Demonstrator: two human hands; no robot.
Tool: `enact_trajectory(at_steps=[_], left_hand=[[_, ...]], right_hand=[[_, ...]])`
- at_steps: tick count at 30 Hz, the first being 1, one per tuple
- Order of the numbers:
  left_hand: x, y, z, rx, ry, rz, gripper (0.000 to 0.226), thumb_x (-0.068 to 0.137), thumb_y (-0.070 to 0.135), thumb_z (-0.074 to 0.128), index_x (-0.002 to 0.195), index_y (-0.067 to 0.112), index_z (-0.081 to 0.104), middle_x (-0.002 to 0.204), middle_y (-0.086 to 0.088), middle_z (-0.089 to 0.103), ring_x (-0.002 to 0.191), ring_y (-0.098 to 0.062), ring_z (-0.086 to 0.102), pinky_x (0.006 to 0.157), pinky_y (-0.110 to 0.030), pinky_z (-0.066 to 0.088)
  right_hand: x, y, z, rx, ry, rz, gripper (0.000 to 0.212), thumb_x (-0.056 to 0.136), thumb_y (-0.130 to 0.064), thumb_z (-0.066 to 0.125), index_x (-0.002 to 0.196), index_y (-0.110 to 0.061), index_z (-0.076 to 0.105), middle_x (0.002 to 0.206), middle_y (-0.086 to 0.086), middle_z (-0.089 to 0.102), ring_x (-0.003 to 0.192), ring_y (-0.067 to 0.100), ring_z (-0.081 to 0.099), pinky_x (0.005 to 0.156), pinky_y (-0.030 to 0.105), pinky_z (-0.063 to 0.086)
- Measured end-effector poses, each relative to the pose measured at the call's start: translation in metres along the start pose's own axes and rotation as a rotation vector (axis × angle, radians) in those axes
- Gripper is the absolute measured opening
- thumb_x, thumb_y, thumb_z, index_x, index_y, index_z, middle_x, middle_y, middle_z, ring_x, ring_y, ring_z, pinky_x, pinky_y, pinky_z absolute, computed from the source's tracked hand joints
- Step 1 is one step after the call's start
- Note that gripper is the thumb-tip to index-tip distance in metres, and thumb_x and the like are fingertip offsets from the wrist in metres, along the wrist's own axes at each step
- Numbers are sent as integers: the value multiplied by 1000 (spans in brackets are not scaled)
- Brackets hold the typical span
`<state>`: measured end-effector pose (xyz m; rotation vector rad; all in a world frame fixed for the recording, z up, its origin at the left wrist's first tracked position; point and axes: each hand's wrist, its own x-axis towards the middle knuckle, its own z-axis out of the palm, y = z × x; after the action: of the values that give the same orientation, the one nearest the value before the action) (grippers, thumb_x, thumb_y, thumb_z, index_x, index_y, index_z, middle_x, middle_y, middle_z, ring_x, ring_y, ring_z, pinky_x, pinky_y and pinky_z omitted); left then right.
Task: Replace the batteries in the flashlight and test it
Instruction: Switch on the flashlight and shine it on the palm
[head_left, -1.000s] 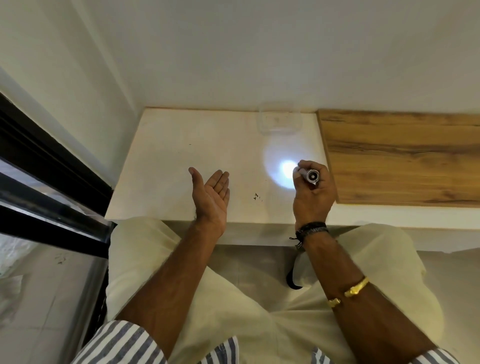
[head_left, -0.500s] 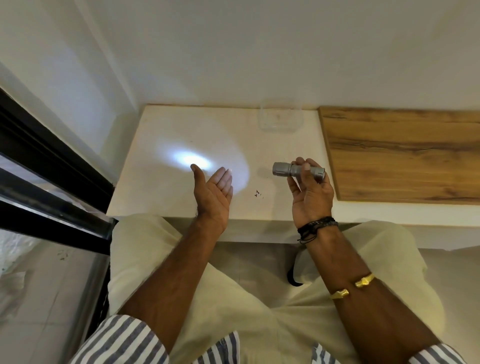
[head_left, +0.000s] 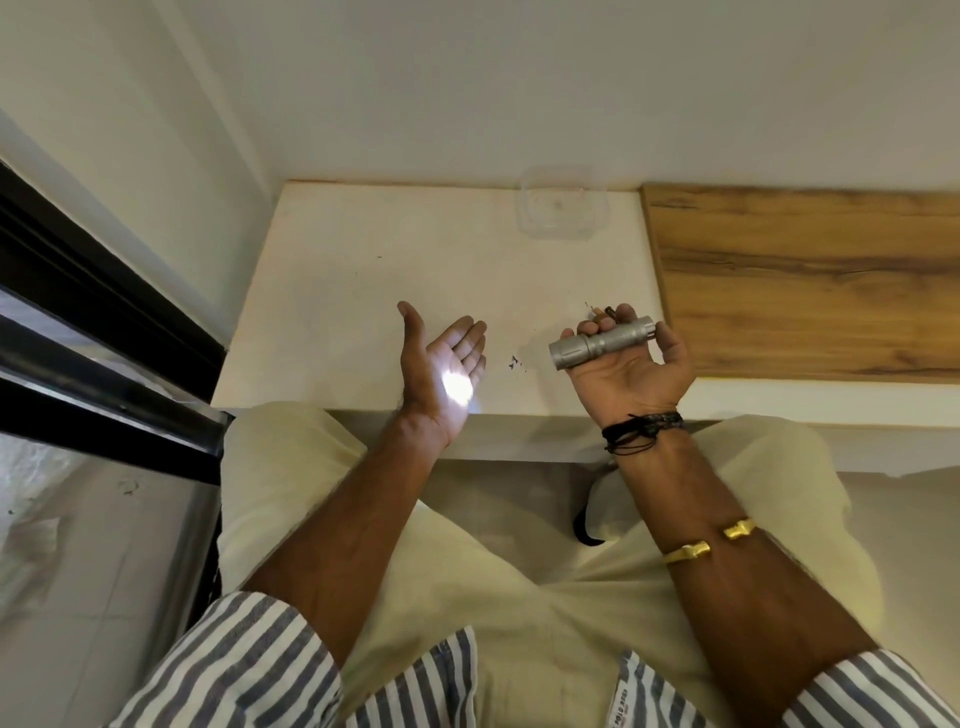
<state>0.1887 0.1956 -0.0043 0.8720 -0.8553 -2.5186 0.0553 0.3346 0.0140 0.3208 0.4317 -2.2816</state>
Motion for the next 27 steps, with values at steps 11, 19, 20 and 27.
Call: enact_trajectory(at_steps=[11,19,20,27], left_hand=[[0,-3,1,11,-13,-5,104,84,86,19,153,9,30,160,-10,33,149,-27,25,124,-43,13],[1,-3,0,24,14,17,101,86,83,17,152,8,31,159,-12,34,148,-29,29,124,-44,17],[2,-3,-1,24,14,19,101,86,83,18,152,8,31,158,-12,35,148,-29,30,123,-44,18],[1,-12,6,907,149,369,53,93,36,66,139,14,54,136,-3,63,123,-14,60,103,-32,50]], right_hand=[[-4,4,5,11,1,7,19,68,-27,46,71,-10,53,74,4,44,66,24,48,78,36,43],[-4,7,6,3,17,-2,16,66,-25,44,69,-10,50,70,6,44,63,24,47,71,34,47],[-4,7,6,0,14,-2,17,66,-25,45,69,-9,50,70,6,45,63,24,47,70,34,48],[-2,9,6,-253,5,4,17,81,-27,55,82,-10,57,79,7,52,73,25,53,92,43,40]])
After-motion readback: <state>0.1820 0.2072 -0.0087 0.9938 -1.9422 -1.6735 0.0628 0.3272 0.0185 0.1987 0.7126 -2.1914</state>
